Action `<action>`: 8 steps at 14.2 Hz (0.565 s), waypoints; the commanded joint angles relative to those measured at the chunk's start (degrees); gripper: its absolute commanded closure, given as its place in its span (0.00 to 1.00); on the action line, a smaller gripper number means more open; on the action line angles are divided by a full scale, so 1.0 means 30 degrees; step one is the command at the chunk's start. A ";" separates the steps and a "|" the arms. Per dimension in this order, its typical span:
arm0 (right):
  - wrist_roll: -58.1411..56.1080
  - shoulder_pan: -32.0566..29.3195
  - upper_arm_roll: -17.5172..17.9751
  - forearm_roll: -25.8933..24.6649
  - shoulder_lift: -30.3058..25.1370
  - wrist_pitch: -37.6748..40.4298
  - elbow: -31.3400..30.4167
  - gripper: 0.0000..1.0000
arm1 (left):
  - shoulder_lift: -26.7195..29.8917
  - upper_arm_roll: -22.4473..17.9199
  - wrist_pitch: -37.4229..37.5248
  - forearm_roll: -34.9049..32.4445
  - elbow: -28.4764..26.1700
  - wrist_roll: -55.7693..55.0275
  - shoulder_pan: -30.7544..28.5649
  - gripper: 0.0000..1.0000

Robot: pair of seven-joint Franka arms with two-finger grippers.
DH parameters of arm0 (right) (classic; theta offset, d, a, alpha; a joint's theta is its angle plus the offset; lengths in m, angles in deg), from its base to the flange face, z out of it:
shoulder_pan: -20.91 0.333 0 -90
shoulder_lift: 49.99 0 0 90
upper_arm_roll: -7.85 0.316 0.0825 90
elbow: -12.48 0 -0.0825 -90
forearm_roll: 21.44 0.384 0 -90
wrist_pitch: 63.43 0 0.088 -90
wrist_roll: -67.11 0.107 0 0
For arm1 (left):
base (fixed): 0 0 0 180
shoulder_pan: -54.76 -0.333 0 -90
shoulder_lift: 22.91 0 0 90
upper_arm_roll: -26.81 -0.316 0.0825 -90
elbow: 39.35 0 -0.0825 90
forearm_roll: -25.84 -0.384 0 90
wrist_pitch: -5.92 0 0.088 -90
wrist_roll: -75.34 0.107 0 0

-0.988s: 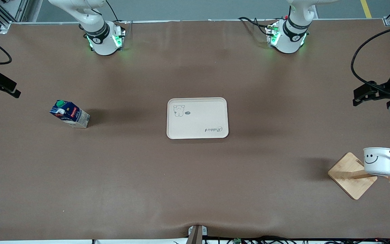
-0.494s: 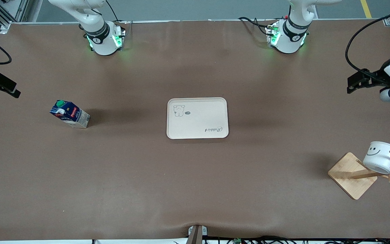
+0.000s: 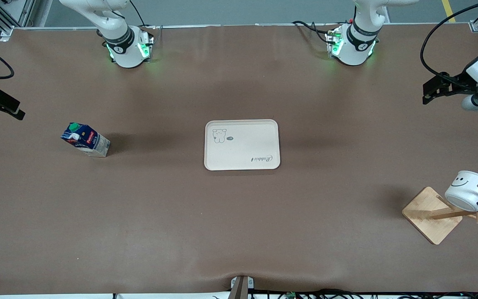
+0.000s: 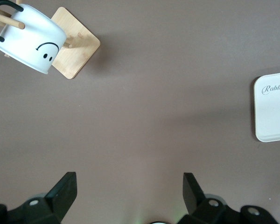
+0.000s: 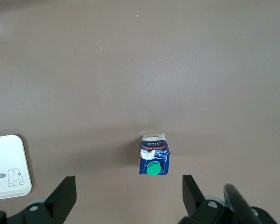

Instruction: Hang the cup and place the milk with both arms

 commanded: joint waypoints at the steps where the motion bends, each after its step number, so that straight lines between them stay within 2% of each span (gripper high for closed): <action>1: -0.0200 -0.0228 0.0131 -0.0175 -0.0252 0.0173 -0.0028 0.00 | 0.0842 0.0135 -0.0309 0.0306 -0.0552 -0.0243 -0.0074 0.00; 3: -0.0200 -0.0228 0.0131 -0.0204 -0.0252 0.0202 -0.0028 0.00 | 0.0901 0.0865 -0.0280 0.0306 -0.0582 -0.0127 -0.0573 0.00; 8: -0.0171 -0.0199 0.0131 -0.0175 -0.0252 0.0203 -0.0028 0.00 | 0.0697 0.0840 -0.0280 0.0335 -0.0347 -0.0213 -0.0574 0.00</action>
